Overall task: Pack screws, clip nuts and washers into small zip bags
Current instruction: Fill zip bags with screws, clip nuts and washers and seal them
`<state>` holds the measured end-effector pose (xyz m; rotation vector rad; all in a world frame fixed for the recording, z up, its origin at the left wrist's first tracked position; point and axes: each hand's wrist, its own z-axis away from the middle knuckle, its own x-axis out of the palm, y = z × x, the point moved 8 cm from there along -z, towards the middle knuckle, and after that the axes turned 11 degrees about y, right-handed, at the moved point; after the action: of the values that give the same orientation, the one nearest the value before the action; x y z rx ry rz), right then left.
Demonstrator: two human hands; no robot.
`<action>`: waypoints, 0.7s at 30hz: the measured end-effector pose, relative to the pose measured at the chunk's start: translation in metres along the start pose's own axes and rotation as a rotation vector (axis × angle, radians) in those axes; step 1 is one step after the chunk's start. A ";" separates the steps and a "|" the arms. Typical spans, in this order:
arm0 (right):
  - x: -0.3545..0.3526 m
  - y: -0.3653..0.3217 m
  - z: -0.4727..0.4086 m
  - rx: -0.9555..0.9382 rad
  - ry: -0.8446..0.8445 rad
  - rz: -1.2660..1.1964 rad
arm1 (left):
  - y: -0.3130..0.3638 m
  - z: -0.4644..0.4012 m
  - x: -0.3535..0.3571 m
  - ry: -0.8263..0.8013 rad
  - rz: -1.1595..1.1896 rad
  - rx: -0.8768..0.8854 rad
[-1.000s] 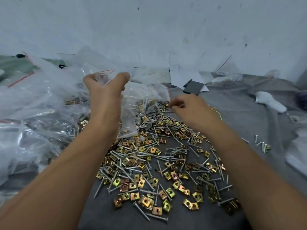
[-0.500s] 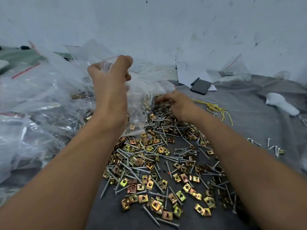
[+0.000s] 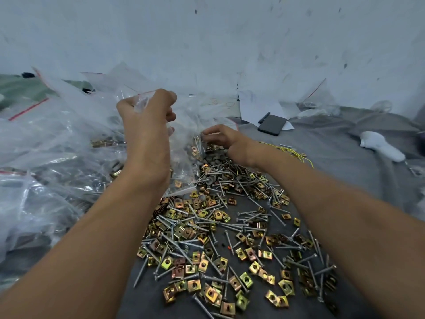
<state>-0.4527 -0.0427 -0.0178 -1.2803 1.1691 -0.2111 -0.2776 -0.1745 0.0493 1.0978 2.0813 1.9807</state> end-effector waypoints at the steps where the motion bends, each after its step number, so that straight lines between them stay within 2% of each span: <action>1: 0.002 0.001 -0.002 0.010 -0.011 0.007 | 0.000 0.000 0.000 0.000 0.003 -0.002; 7: 0.011 -0.004 -0.007 0.099 -0.074 0.010 | 0.001 0.001 0.000 0.001 0.022 -0.019; 10: 0.012 -0.006 -0.002 0.023 -0.088 0.047 | 0.001 0.000 0.000 -0.004 0.041 -0.031; 14: -0.006 -0.014 0.002 -0.257 0.116 0.295 | -0.001 -0.002 -0.001 -0.005 0.051 -0.045; 17: -0.009 -0.005 0.002 -0.207 0.160 0.323 | -0.002 -0.002 -0.002 -0.008 0.043 -0.063; 21: 0.004 -0.001 0.008 -0.196 0.051 0.418 | -0.002 -0.001 -0.002 -0.010 0.054 -0.071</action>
<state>-0.4436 -0.0409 -0.0205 -1.1712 1.5001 0.1839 -0.2777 -0.1763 0.0473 1.1606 1.9803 2.0519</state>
